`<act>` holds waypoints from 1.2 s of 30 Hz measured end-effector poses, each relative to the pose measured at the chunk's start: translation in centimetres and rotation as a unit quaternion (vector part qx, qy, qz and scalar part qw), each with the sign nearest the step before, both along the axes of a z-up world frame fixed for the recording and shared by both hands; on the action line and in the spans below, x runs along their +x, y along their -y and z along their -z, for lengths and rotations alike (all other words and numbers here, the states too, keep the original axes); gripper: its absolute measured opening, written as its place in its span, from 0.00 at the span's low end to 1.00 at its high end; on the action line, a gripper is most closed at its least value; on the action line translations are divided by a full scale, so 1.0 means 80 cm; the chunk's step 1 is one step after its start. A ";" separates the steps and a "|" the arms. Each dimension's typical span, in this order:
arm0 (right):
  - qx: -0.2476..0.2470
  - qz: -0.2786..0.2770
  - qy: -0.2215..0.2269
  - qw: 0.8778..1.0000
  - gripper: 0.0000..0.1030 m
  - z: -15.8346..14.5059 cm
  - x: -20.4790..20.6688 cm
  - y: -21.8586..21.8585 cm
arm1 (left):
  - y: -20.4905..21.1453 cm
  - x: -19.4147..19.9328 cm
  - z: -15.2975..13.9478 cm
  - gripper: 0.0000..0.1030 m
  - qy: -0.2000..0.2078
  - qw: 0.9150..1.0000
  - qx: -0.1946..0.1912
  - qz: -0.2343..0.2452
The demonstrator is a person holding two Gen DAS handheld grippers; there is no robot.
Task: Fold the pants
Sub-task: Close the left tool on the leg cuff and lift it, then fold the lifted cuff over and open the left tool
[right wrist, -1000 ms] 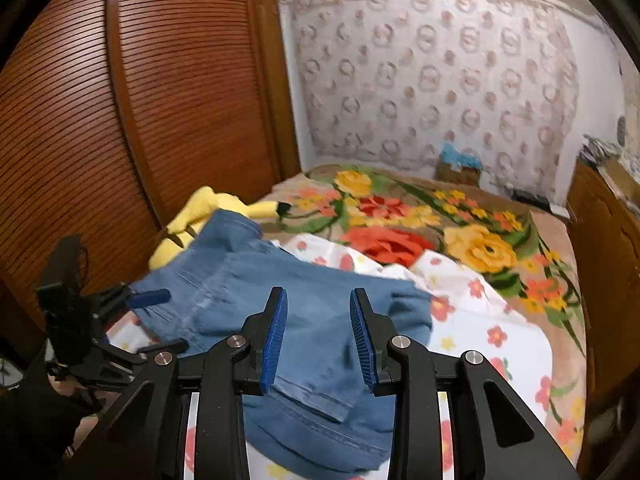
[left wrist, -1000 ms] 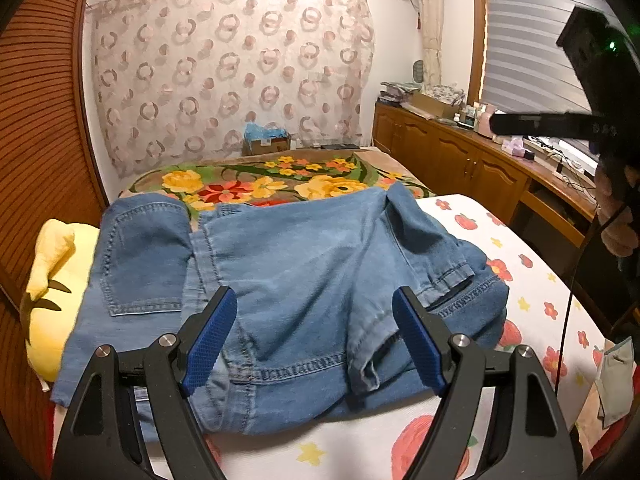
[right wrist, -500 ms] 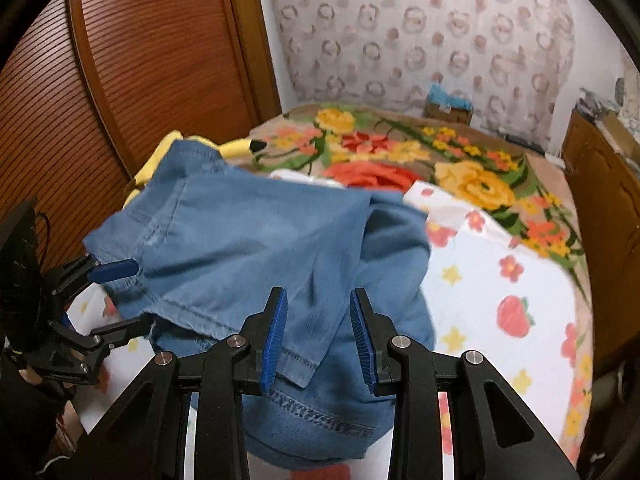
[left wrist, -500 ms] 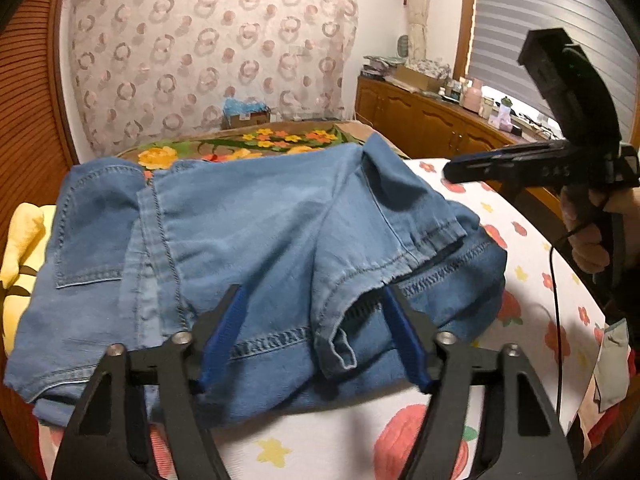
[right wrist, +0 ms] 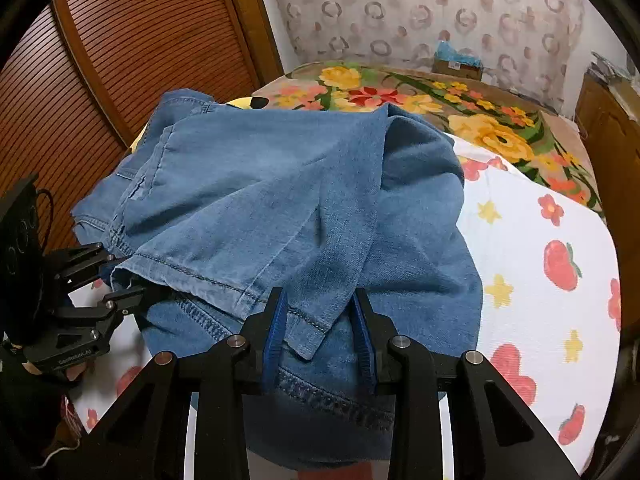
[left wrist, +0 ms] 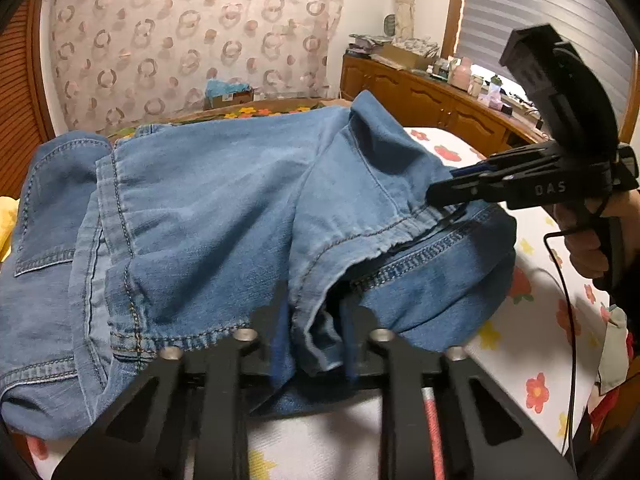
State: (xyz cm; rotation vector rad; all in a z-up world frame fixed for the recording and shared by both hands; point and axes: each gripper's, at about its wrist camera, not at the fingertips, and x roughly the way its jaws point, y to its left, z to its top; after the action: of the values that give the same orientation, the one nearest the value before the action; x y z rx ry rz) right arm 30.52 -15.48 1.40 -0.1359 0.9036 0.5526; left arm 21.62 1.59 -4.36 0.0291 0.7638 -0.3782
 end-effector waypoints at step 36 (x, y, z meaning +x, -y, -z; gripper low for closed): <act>0.012 -0.132 0.126 0.983 0.04 -0.115 0.121 -0.213 | -0.096 -0.037 -0.022 0.08 0.022 0.995 -0.082 -0.060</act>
State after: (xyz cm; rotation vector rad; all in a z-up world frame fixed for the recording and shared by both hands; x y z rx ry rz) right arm 40.21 1.54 10.56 -0.3016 0.6342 0.7741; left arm 18.63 9.25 -2.61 -0.1629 0.6856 -0.3235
